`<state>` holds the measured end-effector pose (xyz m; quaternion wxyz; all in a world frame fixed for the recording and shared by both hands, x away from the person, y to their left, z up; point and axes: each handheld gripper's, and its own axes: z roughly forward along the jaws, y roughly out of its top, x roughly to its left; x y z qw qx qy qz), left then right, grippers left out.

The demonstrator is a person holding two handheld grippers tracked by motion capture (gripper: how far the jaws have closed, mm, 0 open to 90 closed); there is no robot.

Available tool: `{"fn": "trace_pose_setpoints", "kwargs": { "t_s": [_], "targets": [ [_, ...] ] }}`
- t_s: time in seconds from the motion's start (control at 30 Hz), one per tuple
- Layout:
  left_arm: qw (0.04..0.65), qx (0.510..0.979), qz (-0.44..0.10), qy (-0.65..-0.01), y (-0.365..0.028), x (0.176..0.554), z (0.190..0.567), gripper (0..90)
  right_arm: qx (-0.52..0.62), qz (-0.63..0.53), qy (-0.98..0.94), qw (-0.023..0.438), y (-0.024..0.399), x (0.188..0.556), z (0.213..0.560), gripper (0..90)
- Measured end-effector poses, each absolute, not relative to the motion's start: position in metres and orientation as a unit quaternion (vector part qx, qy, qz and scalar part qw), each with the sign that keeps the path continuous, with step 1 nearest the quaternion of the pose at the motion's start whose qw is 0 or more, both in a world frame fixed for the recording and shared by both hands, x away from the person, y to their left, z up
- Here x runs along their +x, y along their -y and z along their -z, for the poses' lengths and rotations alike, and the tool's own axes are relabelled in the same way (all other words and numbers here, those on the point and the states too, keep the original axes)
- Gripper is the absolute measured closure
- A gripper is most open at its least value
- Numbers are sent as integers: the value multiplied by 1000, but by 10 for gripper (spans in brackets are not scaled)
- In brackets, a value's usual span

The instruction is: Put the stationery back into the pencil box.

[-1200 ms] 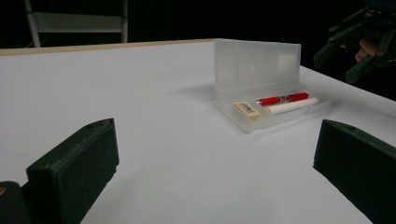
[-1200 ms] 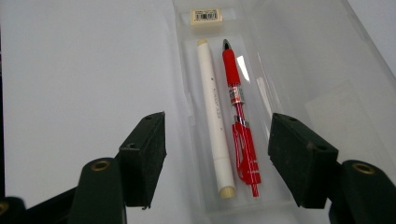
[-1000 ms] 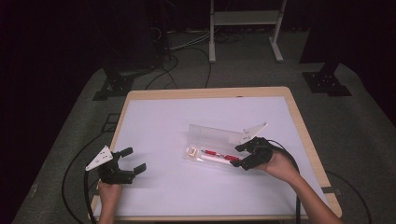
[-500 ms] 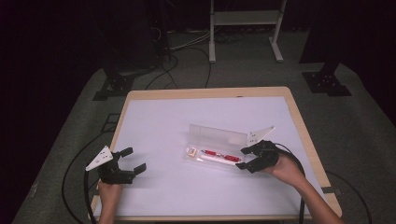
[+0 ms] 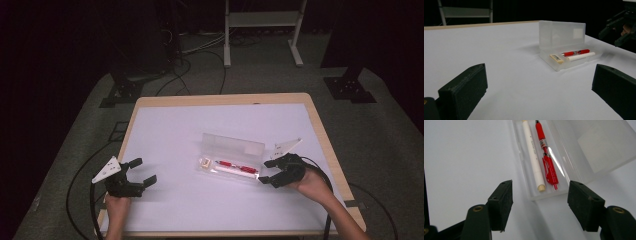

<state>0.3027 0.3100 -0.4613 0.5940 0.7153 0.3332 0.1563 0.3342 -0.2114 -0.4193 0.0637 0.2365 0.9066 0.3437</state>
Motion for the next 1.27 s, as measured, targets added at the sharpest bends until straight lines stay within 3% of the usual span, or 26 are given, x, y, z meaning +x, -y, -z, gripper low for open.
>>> {"fn": "trace_pose_setpoints", "kwargs": {
  "t_s": [1.27],
  "targets": [
    [593, 716, -161, -331, -309, 302, 461, 0, 272, -355, -893, 63, 252, 305, 440, 354]
  ]
}}
